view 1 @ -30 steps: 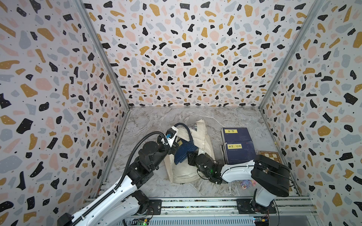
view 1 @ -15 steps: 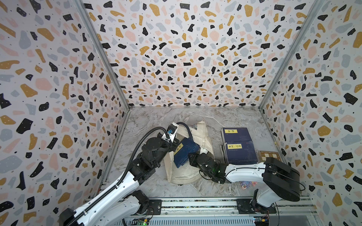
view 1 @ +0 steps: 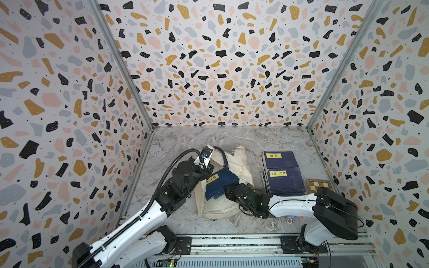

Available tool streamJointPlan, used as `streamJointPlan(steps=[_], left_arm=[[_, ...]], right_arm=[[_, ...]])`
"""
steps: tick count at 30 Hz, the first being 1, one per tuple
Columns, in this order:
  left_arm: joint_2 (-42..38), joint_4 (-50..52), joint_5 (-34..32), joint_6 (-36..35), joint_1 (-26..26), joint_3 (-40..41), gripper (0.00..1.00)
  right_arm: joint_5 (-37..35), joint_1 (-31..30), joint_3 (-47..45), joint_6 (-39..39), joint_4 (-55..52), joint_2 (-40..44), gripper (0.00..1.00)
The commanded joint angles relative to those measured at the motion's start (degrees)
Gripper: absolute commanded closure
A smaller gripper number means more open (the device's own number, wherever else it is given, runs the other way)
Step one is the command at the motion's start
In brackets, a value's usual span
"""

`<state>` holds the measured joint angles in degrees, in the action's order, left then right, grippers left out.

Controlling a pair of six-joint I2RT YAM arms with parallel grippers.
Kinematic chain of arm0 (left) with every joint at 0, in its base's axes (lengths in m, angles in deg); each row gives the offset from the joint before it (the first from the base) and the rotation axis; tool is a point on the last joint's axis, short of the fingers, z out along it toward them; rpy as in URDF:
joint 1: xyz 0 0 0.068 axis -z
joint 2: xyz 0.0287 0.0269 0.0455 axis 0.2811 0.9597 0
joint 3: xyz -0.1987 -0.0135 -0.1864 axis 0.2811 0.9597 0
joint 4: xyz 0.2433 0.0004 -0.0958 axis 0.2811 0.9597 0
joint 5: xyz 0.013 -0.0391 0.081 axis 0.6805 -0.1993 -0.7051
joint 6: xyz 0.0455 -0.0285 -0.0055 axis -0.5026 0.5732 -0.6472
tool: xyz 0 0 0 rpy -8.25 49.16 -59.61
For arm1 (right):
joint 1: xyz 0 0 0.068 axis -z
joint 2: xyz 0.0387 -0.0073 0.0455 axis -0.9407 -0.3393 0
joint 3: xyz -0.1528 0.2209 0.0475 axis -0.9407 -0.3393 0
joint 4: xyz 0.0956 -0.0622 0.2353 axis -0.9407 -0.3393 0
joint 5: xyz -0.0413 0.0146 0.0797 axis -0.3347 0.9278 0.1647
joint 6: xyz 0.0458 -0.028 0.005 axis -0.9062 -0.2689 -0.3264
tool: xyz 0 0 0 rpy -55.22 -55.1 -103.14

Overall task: Take out the books from the canvas bag
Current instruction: Pick up the book from the canvas bag.

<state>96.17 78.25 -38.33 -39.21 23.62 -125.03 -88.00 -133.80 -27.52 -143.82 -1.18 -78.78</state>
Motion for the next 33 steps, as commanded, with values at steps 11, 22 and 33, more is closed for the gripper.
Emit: streamJointPlan(steps=[11, 22, 33], left_arm=[[-0.88, -3.98, -3.12, 0.49, -0.39, -2.05, 1.00], [0.46, -2.96, -4.71, 0.64, -0.39, -2.69, 1.00], [4.13, 0.96, -6.90, 2.32, -1.02, -5.48, 1.00]], right_arm=[[0.27, 2.45, -0.86, -3.12, 1.07, -0.77, 0.83], [1.55, -0.24, -1.46, 2.18, -1.85, 6.21, 1.00], [2.76, -4.85, -5.61, 11.41, -7.52, 17.37, 1.00]])
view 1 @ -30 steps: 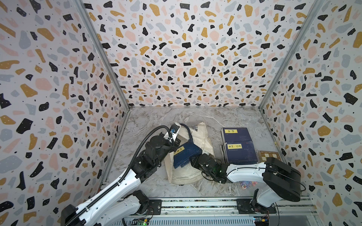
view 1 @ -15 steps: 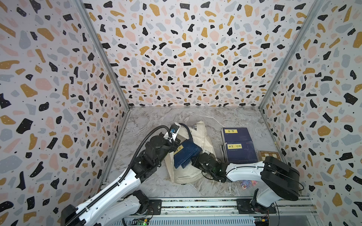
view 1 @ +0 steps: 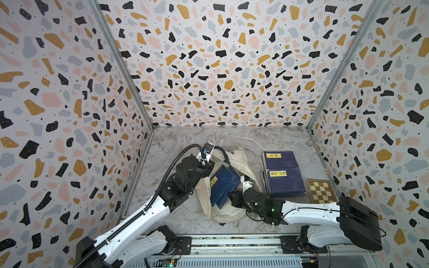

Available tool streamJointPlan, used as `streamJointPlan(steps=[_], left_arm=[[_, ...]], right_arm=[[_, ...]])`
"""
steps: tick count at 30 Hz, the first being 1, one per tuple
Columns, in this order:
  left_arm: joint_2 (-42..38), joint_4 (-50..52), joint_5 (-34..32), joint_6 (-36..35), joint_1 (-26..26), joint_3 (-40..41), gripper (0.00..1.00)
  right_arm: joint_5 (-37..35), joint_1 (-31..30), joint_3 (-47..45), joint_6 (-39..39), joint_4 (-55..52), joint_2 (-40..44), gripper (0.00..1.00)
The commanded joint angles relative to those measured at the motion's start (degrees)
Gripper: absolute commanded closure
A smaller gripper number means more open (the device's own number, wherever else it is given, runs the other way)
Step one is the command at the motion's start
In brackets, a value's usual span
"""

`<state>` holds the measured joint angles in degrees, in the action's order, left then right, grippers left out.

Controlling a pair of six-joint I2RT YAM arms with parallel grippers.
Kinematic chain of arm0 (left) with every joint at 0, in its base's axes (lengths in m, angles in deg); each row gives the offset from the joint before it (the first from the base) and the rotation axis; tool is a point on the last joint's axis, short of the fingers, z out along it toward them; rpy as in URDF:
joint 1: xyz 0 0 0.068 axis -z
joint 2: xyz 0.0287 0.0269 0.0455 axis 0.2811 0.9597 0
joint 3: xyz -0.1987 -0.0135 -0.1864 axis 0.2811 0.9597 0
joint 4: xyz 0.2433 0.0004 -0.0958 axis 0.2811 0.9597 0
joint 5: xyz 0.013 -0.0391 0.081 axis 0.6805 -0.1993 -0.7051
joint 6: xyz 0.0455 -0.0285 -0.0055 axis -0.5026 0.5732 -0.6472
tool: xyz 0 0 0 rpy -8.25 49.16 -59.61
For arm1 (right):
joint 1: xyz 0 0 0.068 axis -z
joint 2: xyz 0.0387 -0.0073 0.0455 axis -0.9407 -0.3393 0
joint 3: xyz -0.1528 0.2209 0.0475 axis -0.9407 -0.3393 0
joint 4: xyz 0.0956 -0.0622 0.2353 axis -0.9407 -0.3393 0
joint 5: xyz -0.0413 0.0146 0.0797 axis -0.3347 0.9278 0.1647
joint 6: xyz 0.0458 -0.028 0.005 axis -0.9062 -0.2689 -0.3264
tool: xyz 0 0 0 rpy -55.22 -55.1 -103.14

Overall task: Take out the books from the canvas bag
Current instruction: Pick up the book from the canvas bag.

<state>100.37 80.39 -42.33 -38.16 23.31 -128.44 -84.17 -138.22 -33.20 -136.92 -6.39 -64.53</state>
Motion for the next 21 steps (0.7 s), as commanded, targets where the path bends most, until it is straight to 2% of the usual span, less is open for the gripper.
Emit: streamJointPlan(steps=[1, 6, 17, 21], left_arm=[[0.09, -1.14, -2.90, 1.30, -0.72, -2.13, 1.00], [1.08, -0.06, -3.51, 1.38, -0.81, -2.84, 1.00], [2.61, 0.05, -4.48, 1.77, -0.96, -3.09, 1.00], [3.59, 0.87, -4.57, 2.74, -1.49, -3.72, 1.00]], right_arm=[[-1.16, -0.45, 0.07, 5.38, -3.32, 3.54, 1.00], [-2.80, -0.73, 0.29, 10.06, -7.87, 5.85, 1.00], [0.03, -0.85, -6.19, 25.55, 3.98, 18.41, 1.00], [0.16, -0.83, -7.04, 30.04, 3.72, 23.97, 1.00]])
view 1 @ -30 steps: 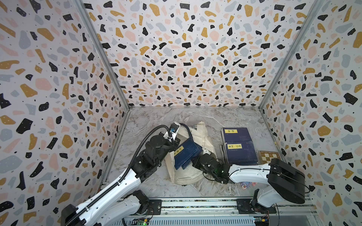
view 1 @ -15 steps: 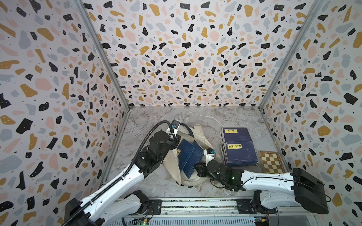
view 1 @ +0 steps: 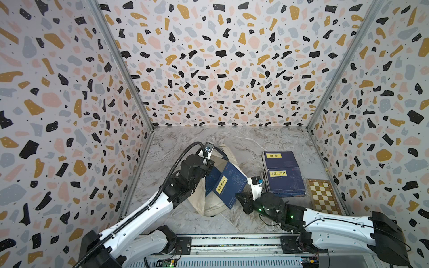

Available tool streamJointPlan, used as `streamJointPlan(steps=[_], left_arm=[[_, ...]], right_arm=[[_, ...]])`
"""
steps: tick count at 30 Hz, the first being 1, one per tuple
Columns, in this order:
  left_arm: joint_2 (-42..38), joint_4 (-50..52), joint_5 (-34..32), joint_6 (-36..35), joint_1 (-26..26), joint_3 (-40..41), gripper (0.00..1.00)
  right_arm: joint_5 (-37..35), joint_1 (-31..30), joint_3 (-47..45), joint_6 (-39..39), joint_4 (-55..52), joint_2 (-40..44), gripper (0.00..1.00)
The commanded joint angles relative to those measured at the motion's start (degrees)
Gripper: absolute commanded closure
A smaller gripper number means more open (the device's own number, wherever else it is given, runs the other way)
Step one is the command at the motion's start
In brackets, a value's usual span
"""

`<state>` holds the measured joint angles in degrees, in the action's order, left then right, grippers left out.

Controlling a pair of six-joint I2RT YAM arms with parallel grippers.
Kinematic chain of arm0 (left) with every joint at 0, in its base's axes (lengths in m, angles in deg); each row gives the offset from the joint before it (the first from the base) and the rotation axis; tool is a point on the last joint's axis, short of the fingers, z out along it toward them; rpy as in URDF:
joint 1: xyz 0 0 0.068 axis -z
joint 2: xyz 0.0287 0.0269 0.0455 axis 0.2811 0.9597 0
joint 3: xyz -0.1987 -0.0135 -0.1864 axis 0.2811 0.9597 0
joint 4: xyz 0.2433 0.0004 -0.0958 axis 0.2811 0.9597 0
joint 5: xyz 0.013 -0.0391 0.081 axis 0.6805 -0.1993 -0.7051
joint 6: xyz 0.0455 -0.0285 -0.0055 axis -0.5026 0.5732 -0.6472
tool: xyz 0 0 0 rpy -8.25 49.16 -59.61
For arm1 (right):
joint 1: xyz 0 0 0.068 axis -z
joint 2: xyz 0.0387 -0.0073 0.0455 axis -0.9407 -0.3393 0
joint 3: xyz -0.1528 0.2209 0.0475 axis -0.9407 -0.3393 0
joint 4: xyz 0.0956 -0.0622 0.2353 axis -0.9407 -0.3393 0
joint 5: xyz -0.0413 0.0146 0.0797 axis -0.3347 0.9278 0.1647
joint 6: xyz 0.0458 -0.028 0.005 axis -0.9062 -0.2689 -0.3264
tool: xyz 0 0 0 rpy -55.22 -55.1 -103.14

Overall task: Take out the books from the canvas bag
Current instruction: Pick up the book from the canvas bag, then place the book on the book.

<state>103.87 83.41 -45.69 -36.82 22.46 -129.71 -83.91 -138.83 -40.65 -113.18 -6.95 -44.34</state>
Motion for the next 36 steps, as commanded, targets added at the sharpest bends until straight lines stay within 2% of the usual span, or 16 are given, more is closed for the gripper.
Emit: streamJointPlan(steps=[1, 9, 12, 16, 21, 23, 27, 29, 33, 36], left_arm=[[0.38, -1.88, -1.20, 1.70, -0.83, -2.62, 1.00], [1.62, -0.67, -1.46, 3.19, -1.52, -3.59, 1.00], [1.77, -0.61, -2.33, 3.18, -1.61, -3.50, 1.00], [2.06, -0.60, -2.13, 3.50, -1.61, -3.45, 1.00], [1.82, -0.89, -1.51, 3.97, -1.61, -2.98, 1.00], [1.71, -1.07, -1.37, 4.31, -1.61, -2.72, 1.00], [1.82, -1.28, -0.77, 4.67, -1.52, -2.38, 1.00], [2.05, -1.38, -0.76, 4.76, -1.52, -2.40, 1.00], [2.59, -1.24, -0.77, 4.67, -1.52, -2.54, 1.00], [2.41, -1.25, -0.51, 5.02, -1.51, -2.53, 1.00]], right_arm=[[-0.13, -0.23, 0.25, 7.46, 4.06, 5.45, 1.00], [-4.21, 1.73, -0.05, 9.91, -0.36, 17.60, 1.00], [-4.96, 5.17, 0.62, 8.51, -2.56, 21.53, 1.00], [-5.07, 12.96, 3.55, 6.55, -6.07, 24.45, 1.00], [1.97, 27.44, 9.65, 5.60, -9.16, 21.47, 1.00], [7.96, 35.20, 12.24, 4.46, -10.29, 19.06, 1.00], [21.05, 50.08, 13.81, -2.91, -8.77, 13.35, 1.00], [25.76, 55.56, 13.78, -7.14, -7.40, 9.91, 1.00], [32.41, 62.29, 13.15, -14.92, -4.91, 2.43, 1.00], [32.22, 63.87, 11.49, -18.00, -2.06, -1.56, 1.00]])
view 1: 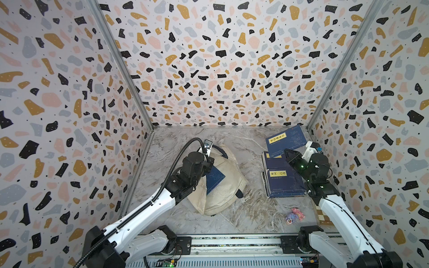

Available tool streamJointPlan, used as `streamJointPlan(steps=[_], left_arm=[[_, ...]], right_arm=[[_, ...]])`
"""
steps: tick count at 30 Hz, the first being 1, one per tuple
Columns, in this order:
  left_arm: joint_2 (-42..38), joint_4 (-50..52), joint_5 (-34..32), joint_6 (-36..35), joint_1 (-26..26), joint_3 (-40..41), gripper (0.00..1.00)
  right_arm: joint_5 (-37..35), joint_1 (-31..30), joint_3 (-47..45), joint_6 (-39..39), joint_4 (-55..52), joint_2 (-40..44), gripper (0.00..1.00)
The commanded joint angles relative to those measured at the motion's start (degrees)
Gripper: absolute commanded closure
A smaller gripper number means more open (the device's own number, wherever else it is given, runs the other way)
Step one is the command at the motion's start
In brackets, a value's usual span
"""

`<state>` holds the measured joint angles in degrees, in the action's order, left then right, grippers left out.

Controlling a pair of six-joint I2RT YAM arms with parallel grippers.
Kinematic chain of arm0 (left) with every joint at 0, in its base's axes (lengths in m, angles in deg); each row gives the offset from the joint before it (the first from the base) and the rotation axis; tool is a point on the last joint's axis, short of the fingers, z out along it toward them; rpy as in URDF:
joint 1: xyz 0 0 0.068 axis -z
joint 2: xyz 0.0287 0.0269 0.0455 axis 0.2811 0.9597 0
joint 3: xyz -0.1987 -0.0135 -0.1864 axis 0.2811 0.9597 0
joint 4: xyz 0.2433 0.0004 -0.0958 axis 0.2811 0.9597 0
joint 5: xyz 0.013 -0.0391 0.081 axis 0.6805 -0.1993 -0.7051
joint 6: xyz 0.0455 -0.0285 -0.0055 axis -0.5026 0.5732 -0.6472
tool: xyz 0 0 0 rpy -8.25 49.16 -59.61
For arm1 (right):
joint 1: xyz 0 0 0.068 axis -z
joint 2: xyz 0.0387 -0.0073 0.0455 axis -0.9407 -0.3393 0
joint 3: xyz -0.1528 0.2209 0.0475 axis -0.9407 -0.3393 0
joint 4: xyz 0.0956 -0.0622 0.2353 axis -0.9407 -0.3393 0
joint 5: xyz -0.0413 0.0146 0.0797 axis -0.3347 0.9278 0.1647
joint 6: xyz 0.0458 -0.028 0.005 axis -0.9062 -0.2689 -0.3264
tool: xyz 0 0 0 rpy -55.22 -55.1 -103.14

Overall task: Take out the books from the canvas bag
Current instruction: Place the book on the book.

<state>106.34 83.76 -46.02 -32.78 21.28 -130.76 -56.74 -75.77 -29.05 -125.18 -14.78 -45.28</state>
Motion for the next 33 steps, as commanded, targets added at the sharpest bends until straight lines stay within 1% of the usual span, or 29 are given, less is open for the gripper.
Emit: streamJointPlan(steps=[1, 5, 7, 13, 17, 21, 25, 30, 33], left_arm=[[-0.14, -1.63, -0.17, 1.06, -0.34, -1.51, 1.00], [-0.06, -1.40, 0.33, 1.41, -0.34, -1.65, 1.00], [-0.15, -1.25, 0.51, 1.68, -0.34, -1.80, 1.00], [-0.23, -1.23, 0.97, 2.02, -0.25, -1.72, 1.00], [-0.06, -1.03, 1.13, 2.12, -0.25, -1.76, 1.00], [-0.09, -0.99, 1.07, 2.12, -0.25, -1.75, 1.00], [0.05, -0.99, 1.07, 2.25, -0.28, -1.75, 1.00], [0.14, -0.85, 1.24, 2.25, -0.16, -1.91, 1.00], [0.20, -0.85, 1.24, 2.29, -0.16, -1.88, 1.00]], right_arm=[[3.99, 1.15, -0.56, -6.99, 5.86, -1.63, 1.00], [-0.90, 2.35, -2.33, -8.64, 8.45, -5.30, 1.00], [-1.94, 2.97, -2.77, -9.38, 9.91, -7.31, 1.00], [-0.18, 4.48, -2.78, -11.62, 11.60, -13.81, 1.00], [0.63, 4.64, -1.87, -11.69, 11.43, -17.32, 1.00], [0.30, 4.78, -2.32, -12.63, 11.82, -19.32, 1.00], [0.79, 5.34, -1.91, -13.56, 9.58, -21.48, 1.00], [2.45, 6.15, -1.72, -14.12, 8.35, -22.75, 1.00], [4.11, 6.76, -1.70, -14.08, 7.88, -23.03, 0.95]])
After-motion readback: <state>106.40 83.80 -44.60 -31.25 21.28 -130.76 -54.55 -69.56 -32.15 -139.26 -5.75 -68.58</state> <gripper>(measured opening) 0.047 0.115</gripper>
